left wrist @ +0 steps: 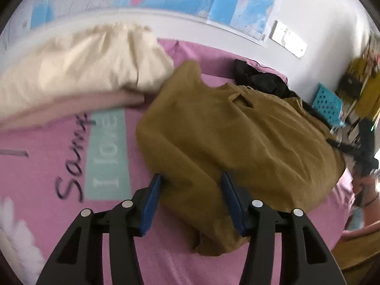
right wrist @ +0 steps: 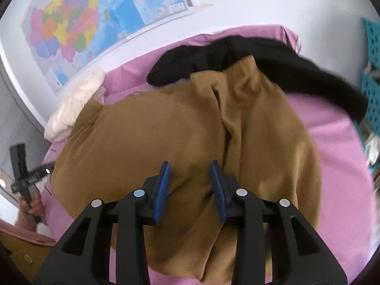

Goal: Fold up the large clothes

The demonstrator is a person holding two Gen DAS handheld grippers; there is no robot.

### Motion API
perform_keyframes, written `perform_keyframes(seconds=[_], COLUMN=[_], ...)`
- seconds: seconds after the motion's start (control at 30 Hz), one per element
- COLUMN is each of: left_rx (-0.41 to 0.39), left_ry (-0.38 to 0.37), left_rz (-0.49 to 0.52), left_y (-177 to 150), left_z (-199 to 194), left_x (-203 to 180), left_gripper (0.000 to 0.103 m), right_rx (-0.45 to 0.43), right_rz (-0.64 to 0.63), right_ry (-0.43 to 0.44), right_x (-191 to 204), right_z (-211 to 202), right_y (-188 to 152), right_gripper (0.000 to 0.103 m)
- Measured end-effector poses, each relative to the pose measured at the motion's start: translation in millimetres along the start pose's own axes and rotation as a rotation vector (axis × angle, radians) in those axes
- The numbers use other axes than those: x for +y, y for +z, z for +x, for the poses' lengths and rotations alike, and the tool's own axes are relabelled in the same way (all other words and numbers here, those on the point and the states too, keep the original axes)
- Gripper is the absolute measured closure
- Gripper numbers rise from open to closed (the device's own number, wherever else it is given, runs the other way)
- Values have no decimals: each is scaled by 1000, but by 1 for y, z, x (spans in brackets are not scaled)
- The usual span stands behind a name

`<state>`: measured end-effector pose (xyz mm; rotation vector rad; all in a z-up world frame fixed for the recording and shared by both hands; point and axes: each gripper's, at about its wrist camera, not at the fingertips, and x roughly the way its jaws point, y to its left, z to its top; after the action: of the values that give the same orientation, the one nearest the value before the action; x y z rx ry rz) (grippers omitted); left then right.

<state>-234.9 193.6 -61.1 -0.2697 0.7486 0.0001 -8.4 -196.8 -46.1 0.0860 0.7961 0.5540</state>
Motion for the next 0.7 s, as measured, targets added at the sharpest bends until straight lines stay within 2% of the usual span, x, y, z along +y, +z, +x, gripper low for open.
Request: perform_keyframes(seconds=[0.07, 0.2, 0.27, 0.33, 0.47, 0.6, 0.63, 0.7], left_rx=[-1, 24, 13, 11, 0, 62, 75, 98], left_ry=[7, 69, 68, 36, -75, -234, -245, -267], left_rz=[1, 13, -15, -39, -70, -113, -111, -97], left_y=[0, -1, -2, -6, -19, -35, -38, -45], left_z=[-2, 0, -7, -15, -39, -45, -43, -40], left_x=[0, -10, -9, -8, -10, -16, -21, -31], left_gripper=[53, 52, 52, 45, 43, 43, 43, 43], right_rx=[1, 4, -15, -26, -26, -8, 2, 20], right_rz=[12, 51, 72, 102, 201, 309, 343, 394], right_ry=[-10, -1, 41, 79, 161, 231, 252, 275], right_x=[2, 6, 6, 6, -4, -17, -20, -26], right_z=[-1, -14, -26, -42, -69, -84, -85, -83], right_y=[1, 2, 2, -2, -18, -41, -48, -57], right_gripper=[70, 67, 53, 46, 40, 36, 31, 29])
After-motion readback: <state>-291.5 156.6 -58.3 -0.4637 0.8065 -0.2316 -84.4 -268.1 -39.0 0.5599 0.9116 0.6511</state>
